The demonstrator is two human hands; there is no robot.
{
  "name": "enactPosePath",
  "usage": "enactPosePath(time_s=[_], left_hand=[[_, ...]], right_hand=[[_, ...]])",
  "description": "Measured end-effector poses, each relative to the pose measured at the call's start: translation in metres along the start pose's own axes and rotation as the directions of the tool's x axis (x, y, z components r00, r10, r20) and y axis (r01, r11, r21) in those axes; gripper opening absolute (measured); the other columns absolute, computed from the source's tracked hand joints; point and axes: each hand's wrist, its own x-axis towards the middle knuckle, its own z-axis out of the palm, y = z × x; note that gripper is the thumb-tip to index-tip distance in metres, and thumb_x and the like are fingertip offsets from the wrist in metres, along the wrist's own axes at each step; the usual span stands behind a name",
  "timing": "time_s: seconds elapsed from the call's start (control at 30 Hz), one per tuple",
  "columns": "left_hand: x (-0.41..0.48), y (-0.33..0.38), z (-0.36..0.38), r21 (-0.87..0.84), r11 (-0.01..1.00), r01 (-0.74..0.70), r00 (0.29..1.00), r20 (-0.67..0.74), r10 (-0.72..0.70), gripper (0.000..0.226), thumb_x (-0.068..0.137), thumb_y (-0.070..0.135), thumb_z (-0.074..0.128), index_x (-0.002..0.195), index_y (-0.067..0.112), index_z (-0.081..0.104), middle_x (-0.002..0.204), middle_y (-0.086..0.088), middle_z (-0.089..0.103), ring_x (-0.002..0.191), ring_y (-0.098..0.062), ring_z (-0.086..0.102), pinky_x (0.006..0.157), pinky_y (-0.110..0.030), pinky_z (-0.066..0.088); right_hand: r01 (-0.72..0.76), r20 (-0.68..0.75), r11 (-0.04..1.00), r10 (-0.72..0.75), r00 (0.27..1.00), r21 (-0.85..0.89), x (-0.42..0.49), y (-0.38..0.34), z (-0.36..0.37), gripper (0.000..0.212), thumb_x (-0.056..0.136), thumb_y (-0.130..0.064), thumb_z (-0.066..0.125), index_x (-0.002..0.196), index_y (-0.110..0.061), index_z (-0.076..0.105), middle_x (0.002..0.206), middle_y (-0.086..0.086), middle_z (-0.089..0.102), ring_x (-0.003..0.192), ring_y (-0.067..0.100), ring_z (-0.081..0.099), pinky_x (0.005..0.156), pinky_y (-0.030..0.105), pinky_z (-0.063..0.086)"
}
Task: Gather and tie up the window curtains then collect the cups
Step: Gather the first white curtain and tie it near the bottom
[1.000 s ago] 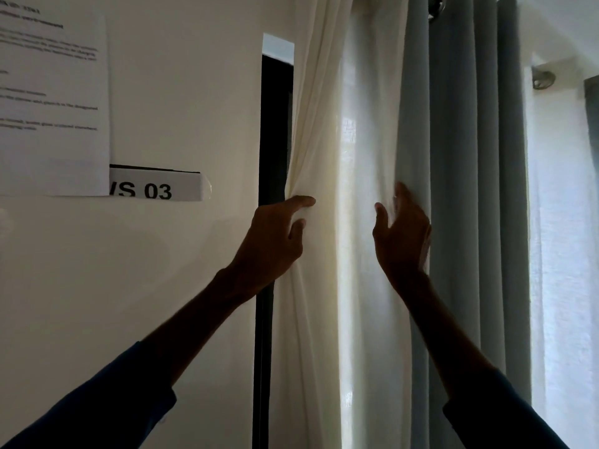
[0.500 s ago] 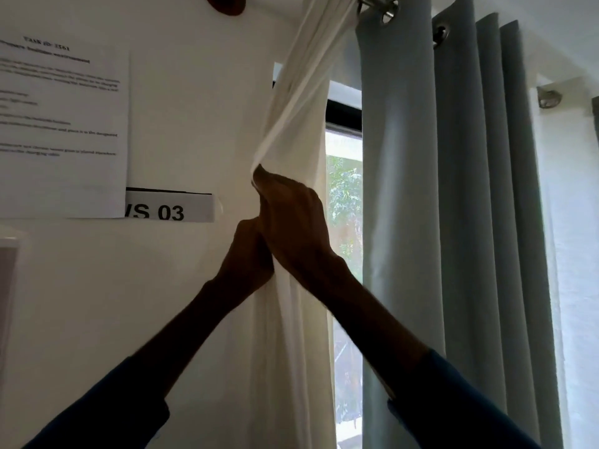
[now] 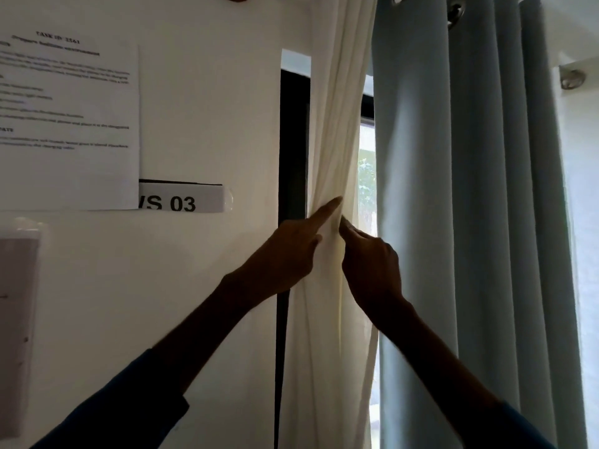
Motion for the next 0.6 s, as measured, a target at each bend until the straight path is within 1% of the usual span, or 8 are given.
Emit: enactPosePath(time_s=[0.07,0.1,0.17,0.2,0.3,0.4,0.5,0.6], left_hand=[[0.004,0.0,0.004,0.035,0.999,0.008,0.999,0.044,-0.01,0.073,0.098,0.0,0.054,0.157,0.016,0.015,0.109,-0.016,0.069,0.082,-0.014,0.067,0.095,-0.033,0.054],[0.006,0.0,0.006,0.056,0.998,-0.003,0.998,0.067,-0.001,0.08,0.095,-0.001,0.058,0.158,0.016,0.011,0.101,-0.011,0.069,0.082,-0.012,0.066,0.096,-0.034,0.054],[0.008,-0.004,0.006,0.077,0.997,-0.022,0.994,0.108,0.014,0.093,0.09,-0.002,0.064,0.158,0.018,0.003,0.078,0.008,0.059,0.07,-0.005,0.059,0.091,-0.035,0.056],[0.01,-0.008,0.006,0.085,0.996,-0.027,0.993,0.114,0.017,0.097,0.089,-0.003,0.065,0.158,0.019,0.002,0.073,0.013,0.052,0.064,-0.003,0.056,0.088,-0.035,0.057],[0.011,-0.012,0.005,0.052,0.996,-0.078,0.992,0.106,0.072,0.099,0.086,-0.006,0.067,0.158,0.021,0.004,0.072,0.004,0.059,0.064,-0.007,0.061,0.085,-0.037,0.058],[0.012,-0.009,0.003,0.018,0.995,-0.097,0.989,0.113,0.095,0.1,0.083,-0.01,0.068,0.158,0.015,0.008,0.07,0.003,0.058,0.064,-0.006,0.06,0.082,-0.033,0.058],[0.013,-0.004,0.002,0.004,0.993,-0.116,0.988,0.107,0.115,0.101,0.081,-0.013,0.067,0.159,0.014,0.009,0.063,0.005,0.052,0.056,-0.007,0.056,0.074,-0.031,0.059],[0.012,-0.005,0.004,-0.004,0.993,-0.114,0.985,0.127,0.114,0.09,0.081,-0.015,0.061,0.157,0.015,0.023,0.067,-0.002,0.059,0.059,-0.008,0.059,0.071,-0.019,0.054]], right_hand=[[0.039,0.033,0.999,-0.04,0.999,0.032,-0.003,-0.007,-0.002,0.066,0.074,0.018,0.063,0.134,-0.01,0.063,0.115,0.008,0.074,0.07,0.033,0.073,0.06,0.037,0.059],[0.062,0.041,0.997,-0.064,0.997,0.052,-0.004,-0.011,-0.003,0.063,0.075,0.018,0.065,0.132,-0.007,0.063,0.113,0.01,0.075,0.07,0.034,0.073,0.061,0.038,0.06],[0.108,0.026,0.992,-0.109,0.994,0.061,-0.008,-0.016,-0.005,0.058,0.073,0.017,0.072,0.127,-0.002,0.065,0.104,0.013,0.076,0.067,0.033,0.073,0.061,0.037,0.061],[0.125,0.01,0.991,-0.125,0.992,0.05,-0.009,-0.018,-0.007,0.057,0.072,0.016,0.075,0.125,-0.001,0.067,0.101,0.013,0.077,0.066,0.032,0.073,0.06,0.036,0.061],[0.138,-0.017,0.989,-0.137,0.99,0.049,-0.01,-0.023,-0.013,0.054,0.072,0.013,0.077,0.124,-0.001,0.068,0.099,0.012,0.077,0.067,0.03,0.073,0.059,0.032,0.059],[0.148,-0.031,0.986,-0.145,0.989,0.077,-0.014,-0.027,-0.013,0.049,0.076,0.012,0.077,0.122,-0.001,0.068,0.1,0.013,0.077,0.073,0.033,0.075,0.066,0.036,0.061],[0.173,-0.026,0.981,-0.172,0.985,0.083,-0.019,-0.024,-0.009,0.051,0.078,0.012,0.075,0.127,-0.002,0.066,0.116,0.014,0.073,0.087,0.037,0.075,0.075,0.044,0.062],[0.182,-0.03,0.98,-0.18,0.983,0.087,-0.026,-0.019,-0.009,0.056,0.079,0.013,0.073,0.132,-0.005,0.063,0.125,0.013,0.069,0.095,0.037,0.073,0.076,0.045,0.063]])
